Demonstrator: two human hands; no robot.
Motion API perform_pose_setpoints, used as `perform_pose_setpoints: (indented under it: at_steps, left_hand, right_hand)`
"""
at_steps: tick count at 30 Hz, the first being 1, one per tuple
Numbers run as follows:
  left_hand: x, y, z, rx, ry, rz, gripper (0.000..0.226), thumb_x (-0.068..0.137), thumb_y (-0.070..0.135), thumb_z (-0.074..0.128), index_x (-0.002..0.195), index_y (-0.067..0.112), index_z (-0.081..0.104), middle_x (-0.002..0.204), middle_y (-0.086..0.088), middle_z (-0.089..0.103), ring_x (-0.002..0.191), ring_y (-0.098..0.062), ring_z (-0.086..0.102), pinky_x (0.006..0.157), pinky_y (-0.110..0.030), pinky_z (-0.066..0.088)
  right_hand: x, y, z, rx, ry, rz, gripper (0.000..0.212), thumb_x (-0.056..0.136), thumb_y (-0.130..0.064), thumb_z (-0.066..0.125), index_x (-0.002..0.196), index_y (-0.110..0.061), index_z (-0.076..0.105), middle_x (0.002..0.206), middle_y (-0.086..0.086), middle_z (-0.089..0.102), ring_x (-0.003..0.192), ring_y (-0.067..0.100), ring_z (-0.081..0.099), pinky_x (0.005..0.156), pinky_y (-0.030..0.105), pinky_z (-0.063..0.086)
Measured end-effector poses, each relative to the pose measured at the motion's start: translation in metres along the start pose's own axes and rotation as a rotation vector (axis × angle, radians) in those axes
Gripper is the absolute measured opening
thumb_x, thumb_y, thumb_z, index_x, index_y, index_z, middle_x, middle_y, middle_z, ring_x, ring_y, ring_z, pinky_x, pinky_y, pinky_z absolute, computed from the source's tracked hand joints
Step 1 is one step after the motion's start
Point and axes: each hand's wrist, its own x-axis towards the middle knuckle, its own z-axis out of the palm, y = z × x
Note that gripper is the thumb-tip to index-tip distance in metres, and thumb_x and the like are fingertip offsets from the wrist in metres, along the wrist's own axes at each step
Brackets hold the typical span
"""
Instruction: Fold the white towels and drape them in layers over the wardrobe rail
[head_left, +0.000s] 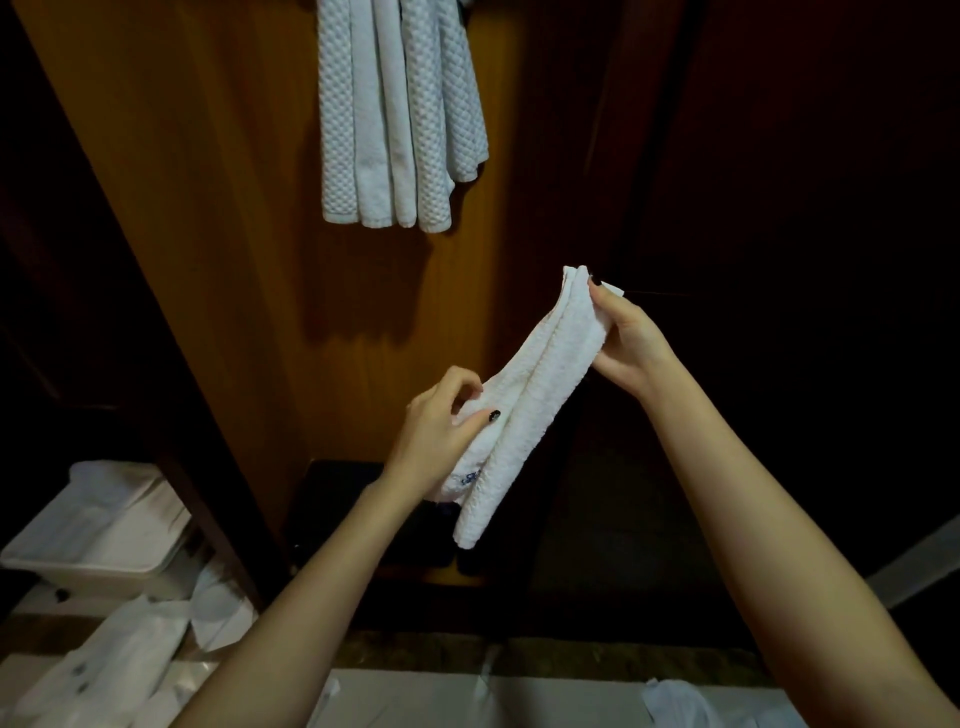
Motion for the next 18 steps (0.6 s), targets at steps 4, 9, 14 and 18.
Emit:
perform_pose_setpoints:
  at_steps: [4,9,14,18]
  left_hand:
    - [-0.004,-0.014,0.001,0.169,-0.087,0.166,0.021,0.089,0.001,0.059,0.098,0.016,0.071,0.097,0.009,0.048,0.083,-0.003,0.05,0.068,-0.01,0.038]
    - [-0.01,-0.011,0.015,0.019,-0.144,-0.114,0.023,0.092,0.025,0.063,0.11,0.012,0.069,0.106,0.007,0.046,0.094,0.005,0.047,0.078,-0.012,0.035]
    - [-0.02,-0.012,0.046,0.181,-0.141,-0.25,0.037,0.086,0.035,0.07,0.106,0.006,0.06,0.115,0.007,0.037,0.094,-0.01,0.047,0.078,-0.021,0.037]
    - [-0.022,-0.025,0.051,0.083,-0.048,-0.261,0.019,0.085,0.019,0.073,0.089,0.002,0.067,0.091,0.003,0.05,0.078,-0.01,0.048,0.064,-0.01,0.033]
  right_hand:
    - [0.005,0.002,0.003,-0.067,0.04,-0.015,0.014,0.094,-0.024,0.058,0.097,-0.011,0.064,0.085,0.0,0.067,0.082,0.012,0.066,0.082,0.029,0.054]
    - [0.013,0.007,0.008,-0.056,0.132,-0.029,0.026,0.094,-0.022,0.061,0.114,-0.005,0.061,0.092,0.003,0.069,0.086,0.015,0.067,0.078,0.03,0.057]
    - [0.02,0.016,0.015,-0.083,0.306,-0.012,0.035,0.092,-0.017,0.065,0.123,-0.002,0.058,0.095,0.006,0.07,0.087,0.018,0.068,0.08,0.036,0.057]
    - [0.019,0.016,0.01,-0.104,0.381,-0.031,0.015,0.092,-0.016,0.065,0.106,-0.009,0.063,0.094,0.004,0.07,0.085,0.016,0.069,0.077,0.034,0.057]
